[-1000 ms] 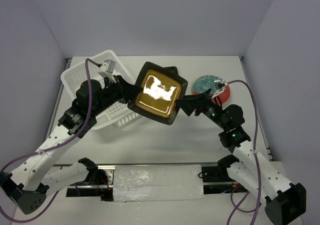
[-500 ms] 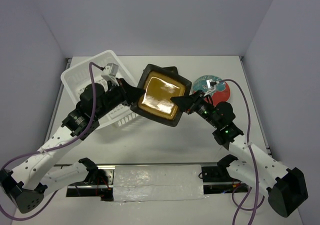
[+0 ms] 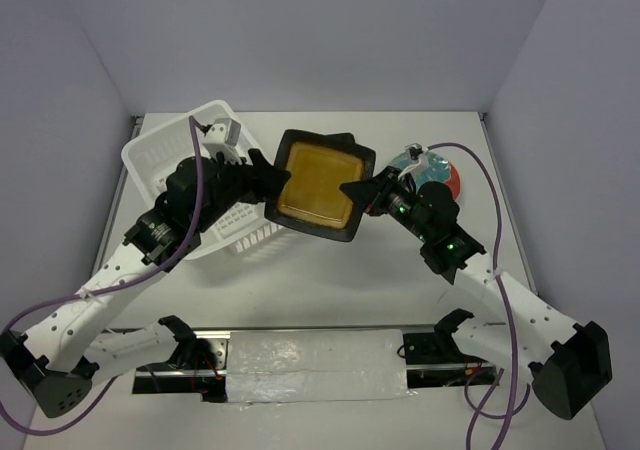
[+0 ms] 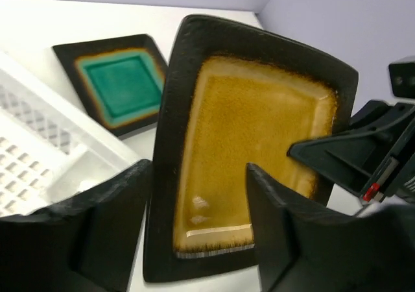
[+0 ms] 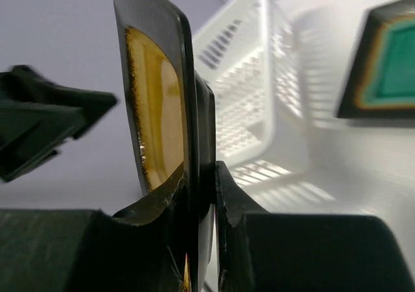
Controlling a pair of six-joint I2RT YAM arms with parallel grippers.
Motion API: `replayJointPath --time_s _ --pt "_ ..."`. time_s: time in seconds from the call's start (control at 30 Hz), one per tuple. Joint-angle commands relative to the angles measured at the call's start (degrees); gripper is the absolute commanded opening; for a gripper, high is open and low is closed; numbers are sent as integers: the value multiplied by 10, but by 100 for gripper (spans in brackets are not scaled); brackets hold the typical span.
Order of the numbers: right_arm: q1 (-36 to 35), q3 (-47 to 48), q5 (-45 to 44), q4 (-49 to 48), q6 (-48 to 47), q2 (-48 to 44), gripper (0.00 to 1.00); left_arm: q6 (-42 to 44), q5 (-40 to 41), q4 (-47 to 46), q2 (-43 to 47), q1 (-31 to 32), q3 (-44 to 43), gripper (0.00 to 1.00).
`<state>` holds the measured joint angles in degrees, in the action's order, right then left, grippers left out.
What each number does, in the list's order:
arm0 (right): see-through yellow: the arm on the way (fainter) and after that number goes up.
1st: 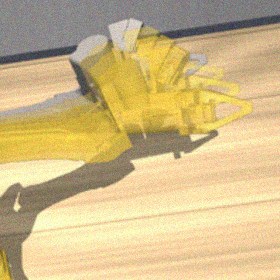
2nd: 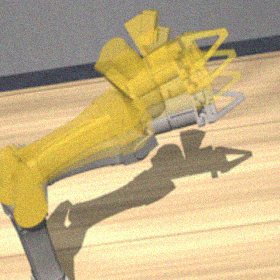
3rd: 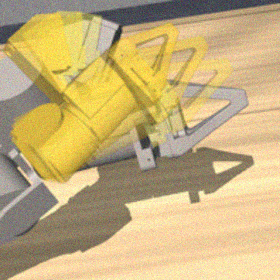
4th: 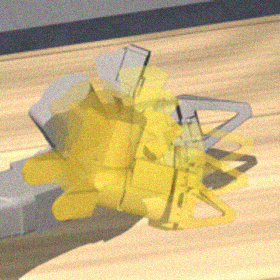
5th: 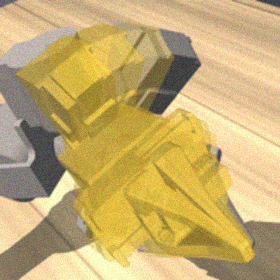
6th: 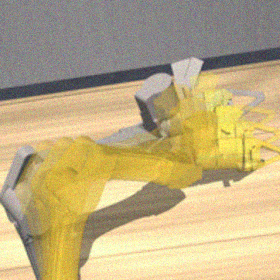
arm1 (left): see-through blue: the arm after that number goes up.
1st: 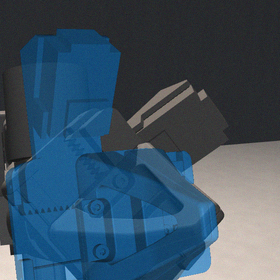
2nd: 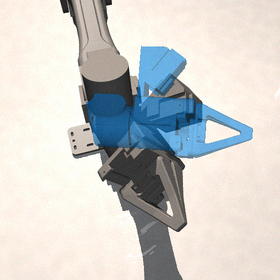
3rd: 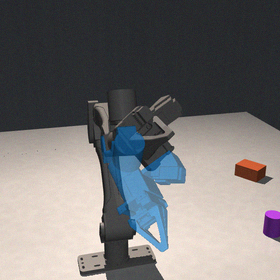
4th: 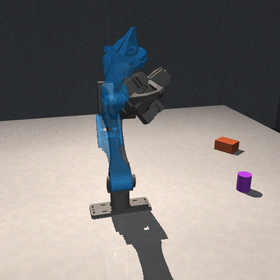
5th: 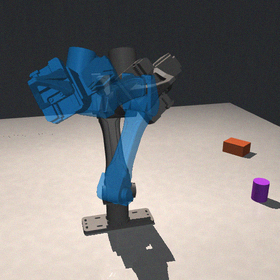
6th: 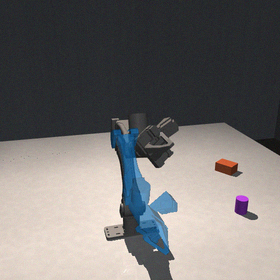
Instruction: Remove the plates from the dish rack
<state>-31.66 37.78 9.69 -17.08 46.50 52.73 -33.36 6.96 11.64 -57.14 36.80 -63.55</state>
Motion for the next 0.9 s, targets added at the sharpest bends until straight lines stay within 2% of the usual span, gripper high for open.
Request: replayJointPath --time_s 0.0,0.1,0.2,0.27,0.4,0.5,0.53,0.57,0.7,0.73,0.77,0.87 --pt "12 83 -63 34 -41 8 0 34 42 -5 5 5 -26 74" --pt "52 133 -41 67 -46 40 0 37 66 2 12 4 -30 80" --pt "145 187 69 98 -32 76 0 44 76 24 17 5 -44 84" --pt "219 223 128 103 -27 104 0 48 91 36 15 5 -47 85" --pt "302 277 218 117 -49 144 0 38 105 30 10 5 -11 83" --pt "312 374 271 202 -109 224 0 1 123 -24 24 10 59 82" --pt "312 392 279 214 -134 243 0 5 110 -66 33 12 125 82" --pt "329 412 299 215 -138 276 0 11 108 -107 34 13 143 92" --pt "331 446 311 209 -159 341 0 36 146 -70 -3 33 104 94" --pt "332 467 309 213 -168 357 0 31 154 -52 -17 42 93 97" --pt "332 482 308 217 -175 373 0 30 152 -48 -23 46 85 99" --pt "332 527 308 246 -200 443 0 22 154 -56 -21 66 86 99"
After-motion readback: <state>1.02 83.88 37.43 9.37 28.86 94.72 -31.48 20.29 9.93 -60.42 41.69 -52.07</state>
